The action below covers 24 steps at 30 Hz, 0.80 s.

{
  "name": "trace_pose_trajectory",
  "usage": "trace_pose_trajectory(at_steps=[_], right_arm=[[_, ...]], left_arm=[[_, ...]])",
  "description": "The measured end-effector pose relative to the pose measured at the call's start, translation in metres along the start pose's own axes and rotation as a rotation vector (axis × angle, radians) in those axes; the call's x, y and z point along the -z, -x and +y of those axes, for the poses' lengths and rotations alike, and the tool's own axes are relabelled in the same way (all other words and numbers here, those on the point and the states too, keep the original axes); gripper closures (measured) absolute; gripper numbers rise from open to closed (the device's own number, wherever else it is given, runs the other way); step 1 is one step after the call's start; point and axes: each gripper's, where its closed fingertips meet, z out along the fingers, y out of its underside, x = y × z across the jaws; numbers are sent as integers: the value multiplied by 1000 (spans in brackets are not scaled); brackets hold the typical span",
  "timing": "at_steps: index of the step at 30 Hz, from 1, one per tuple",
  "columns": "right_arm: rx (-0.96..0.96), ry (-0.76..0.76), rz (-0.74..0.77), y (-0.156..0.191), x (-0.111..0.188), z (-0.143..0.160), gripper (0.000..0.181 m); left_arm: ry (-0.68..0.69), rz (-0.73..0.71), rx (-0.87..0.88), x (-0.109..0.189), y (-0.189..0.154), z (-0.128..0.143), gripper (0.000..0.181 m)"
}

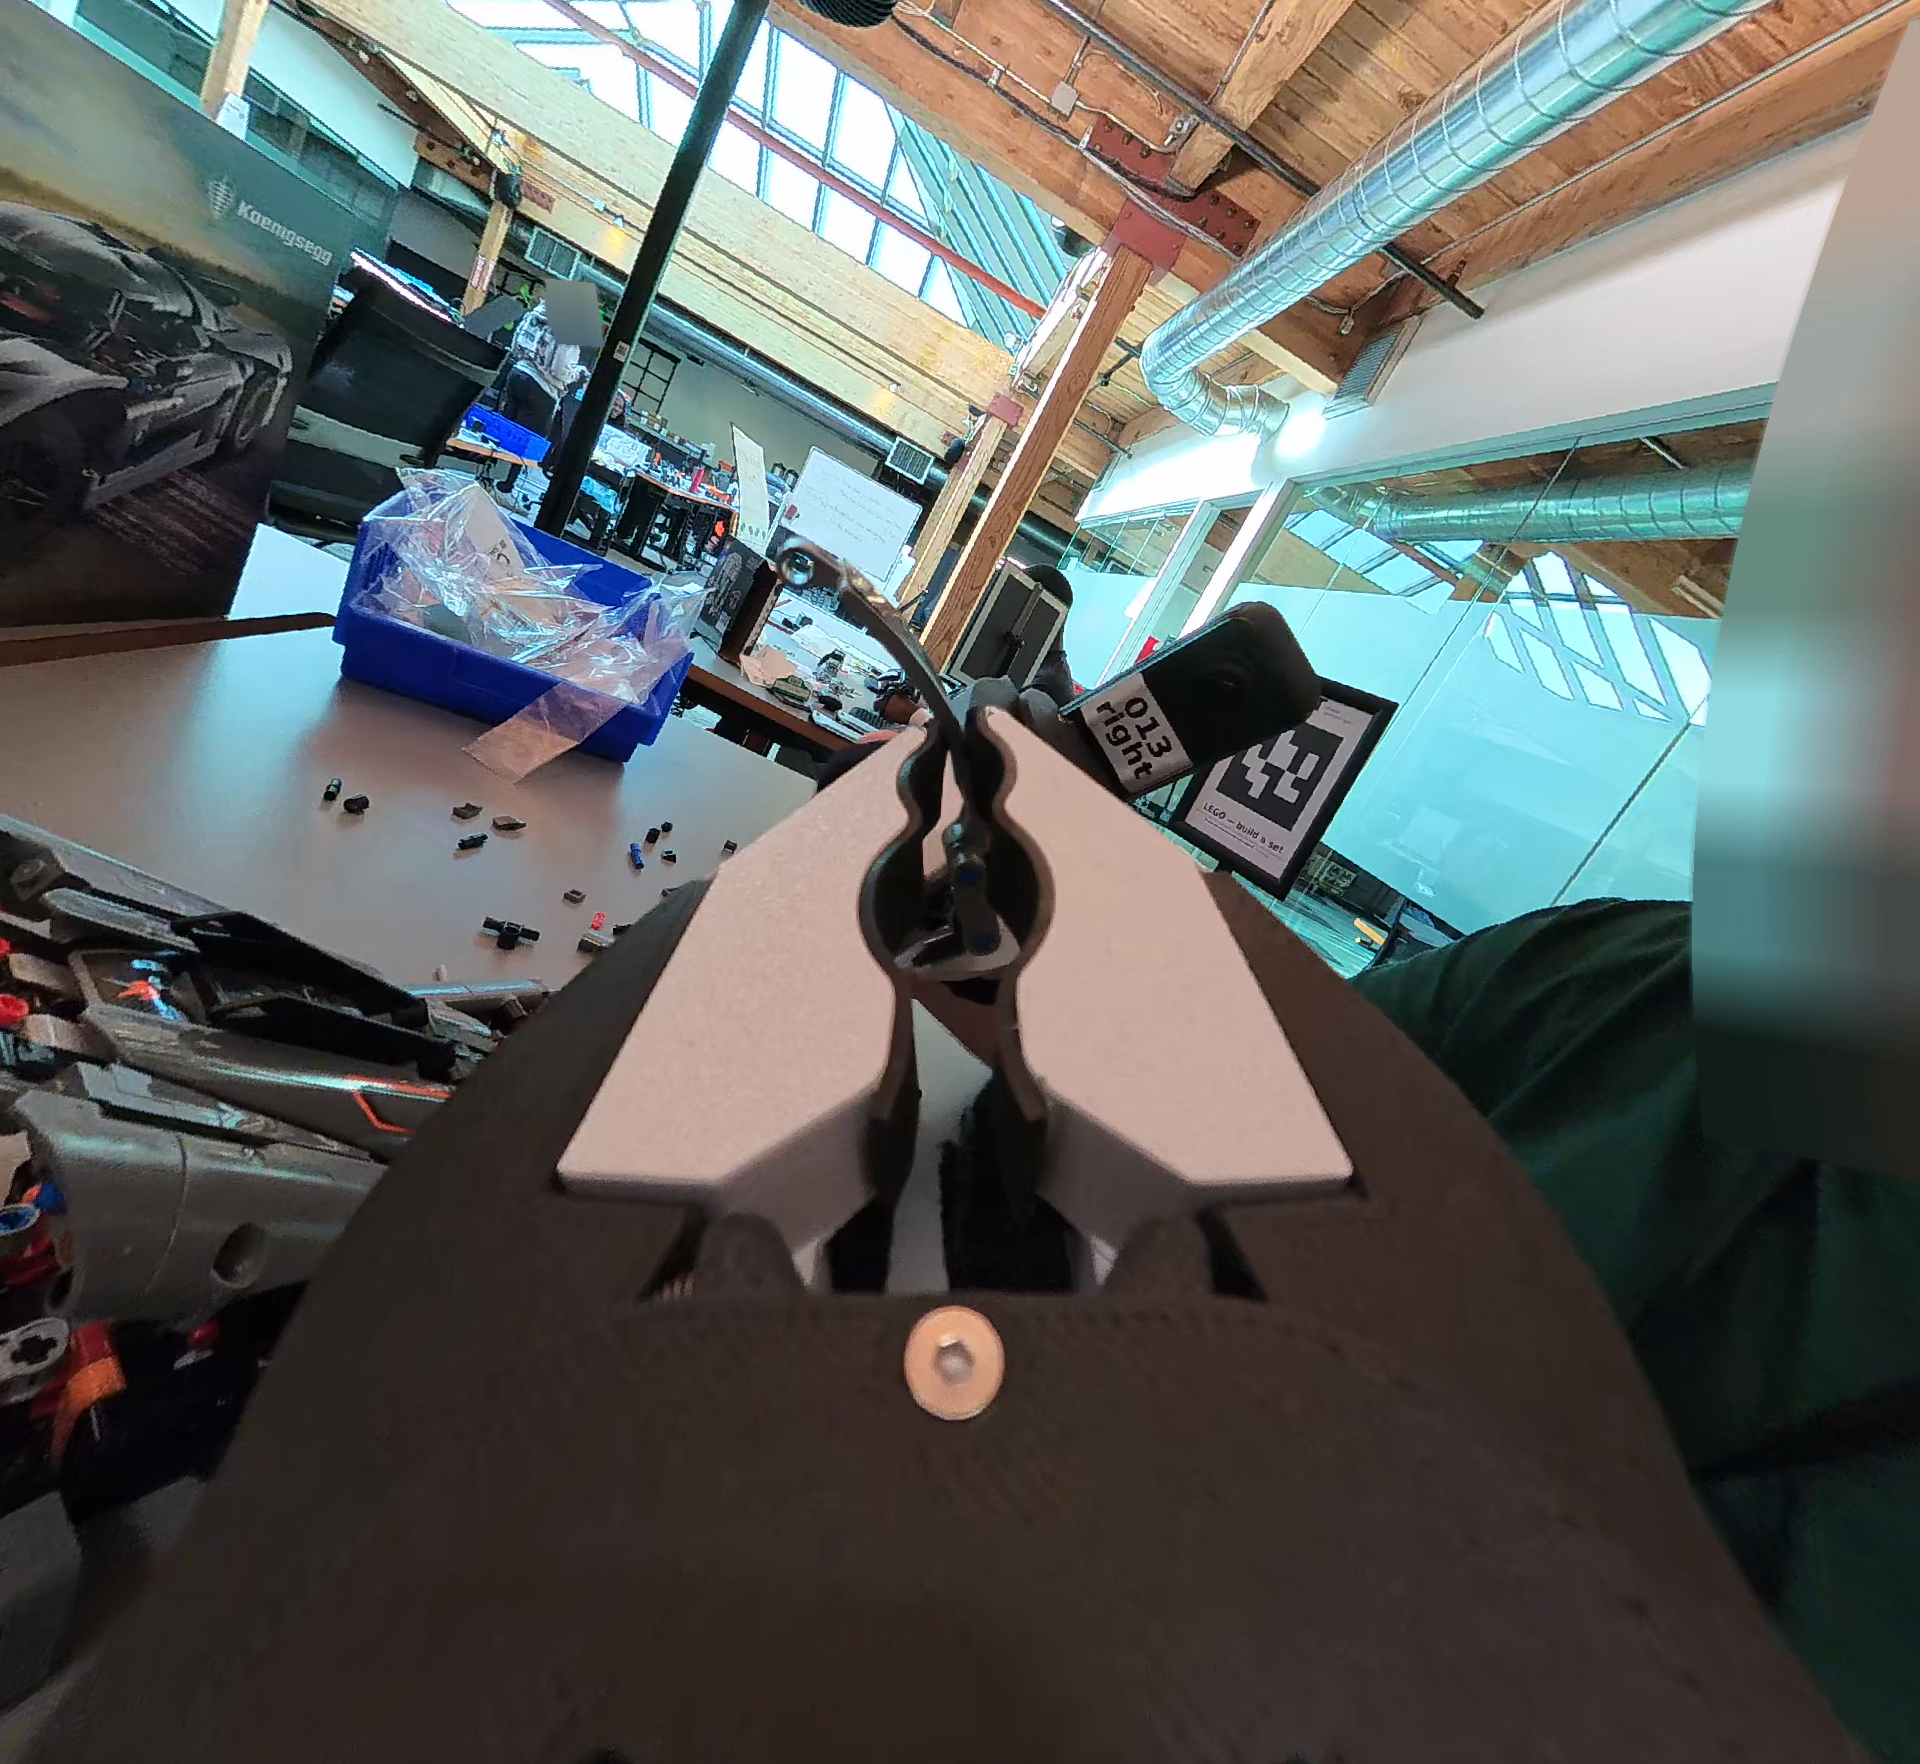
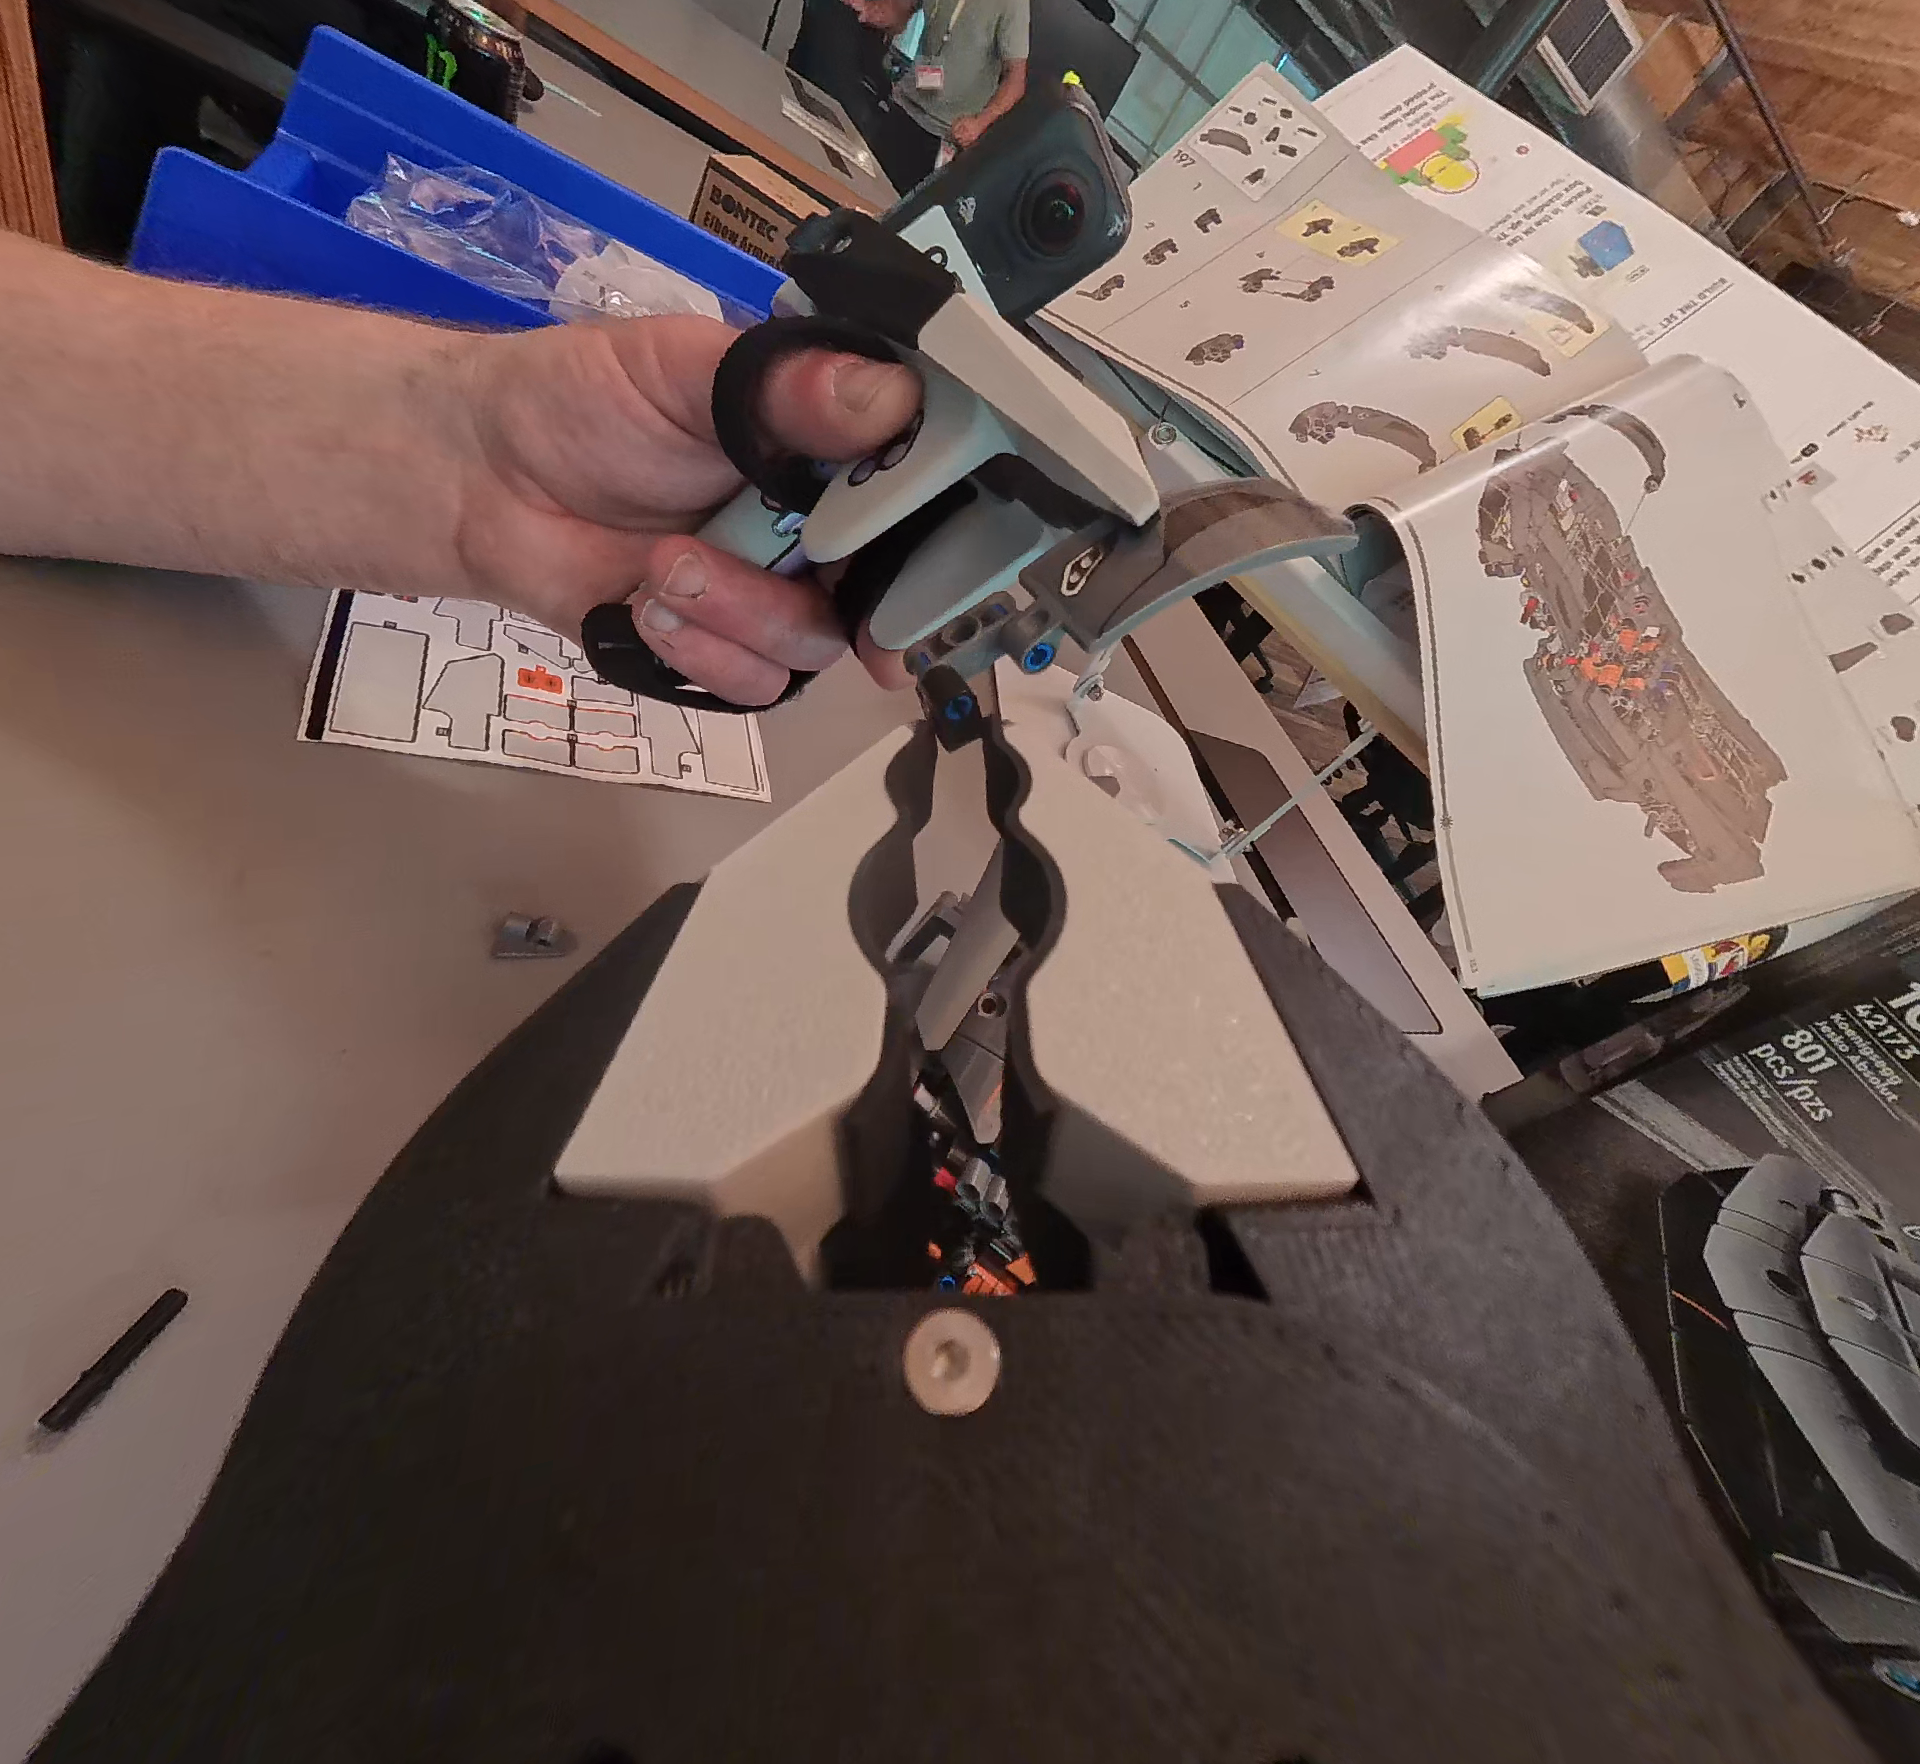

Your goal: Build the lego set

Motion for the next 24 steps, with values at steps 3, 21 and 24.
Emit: trace_pose_trajectory(at_steps=[3,21,24], right_arm=[[4,-1,1,0,0,0,174],[-35,-54,-30,3,3,-9,174],[-71,-85,-47,1,6,-13,174]], left_arm=[[-2,1,0,0,0,0,180],[-14,-6,-15,0,0,-3,176],[-19,-12,-26,0,0,-4,174]])
